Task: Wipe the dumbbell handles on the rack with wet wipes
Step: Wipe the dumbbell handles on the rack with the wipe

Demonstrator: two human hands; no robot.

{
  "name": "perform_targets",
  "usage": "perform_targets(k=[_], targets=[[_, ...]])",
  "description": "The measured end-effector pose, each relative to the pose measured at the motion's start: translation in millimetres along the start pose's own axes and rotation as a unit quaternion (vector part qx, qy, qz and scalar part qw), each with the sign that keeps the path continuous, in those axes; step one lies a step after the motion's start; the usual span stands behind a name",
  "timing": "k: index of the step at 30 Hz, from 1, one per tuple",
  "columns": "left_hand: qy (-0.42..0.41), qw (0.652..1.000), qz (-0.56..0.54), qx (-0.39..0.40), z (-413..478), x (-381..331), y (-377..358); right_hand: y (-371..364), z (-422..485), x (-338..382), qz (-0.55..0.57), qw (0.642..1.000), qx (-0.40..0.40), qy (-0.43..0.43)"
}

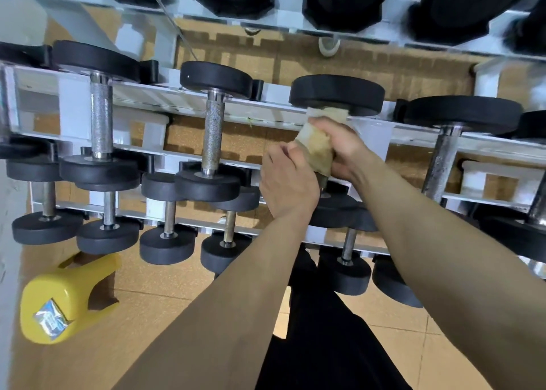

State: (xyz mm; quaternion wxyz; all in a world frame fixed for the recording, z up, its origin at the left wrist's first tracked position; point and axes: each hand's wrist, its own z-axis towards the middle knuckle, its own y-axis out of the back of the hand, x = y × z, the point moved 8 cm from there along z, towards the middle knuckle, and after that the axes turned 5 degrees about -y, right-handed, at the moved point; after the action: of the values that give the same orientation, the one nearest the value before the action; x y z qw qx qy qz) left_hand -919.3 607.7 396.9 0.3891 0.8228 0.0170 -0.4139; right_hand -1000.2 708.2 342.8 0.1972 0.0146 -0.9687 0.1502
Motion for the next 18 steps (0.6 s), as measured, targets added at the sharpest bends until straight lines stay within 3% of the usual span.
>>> perform_targets(k=[3, 6, 10, 13, 15, 18], targets=[[-0.001, 1.000, 0.000, -0.004, 0, -2, 1, 0, 2, -21, 0.030, 0.994, 0.089, -0.058], [0.002, 1.000, 0.001, -0.003, 0, -1, 1, 2, -3, -33, -0.022, 0.994, 0.093, -0.048], [0.002, 1.000, -0.002, -0.002, 0, -2, 2, 17, -6, -35, -0.169, 0.985, -0.024, 0.002], [-0.001, 1.000, -0.001, -0.003, 1, 0, 0, 27, -18, -26, -0.327, 0.930, -0.165, 0.043], [-0.003, 1.000, -0.003, -0.006, 1, 1, 0, 25, -28, -16, -0.359, 0.901, -0.225, 0.089], [-0.003, 1.000, -0.002, -0.004, 1, 2, -1, 16, -31, 8, -0.317, 0.891, -0.286, 0.152]])
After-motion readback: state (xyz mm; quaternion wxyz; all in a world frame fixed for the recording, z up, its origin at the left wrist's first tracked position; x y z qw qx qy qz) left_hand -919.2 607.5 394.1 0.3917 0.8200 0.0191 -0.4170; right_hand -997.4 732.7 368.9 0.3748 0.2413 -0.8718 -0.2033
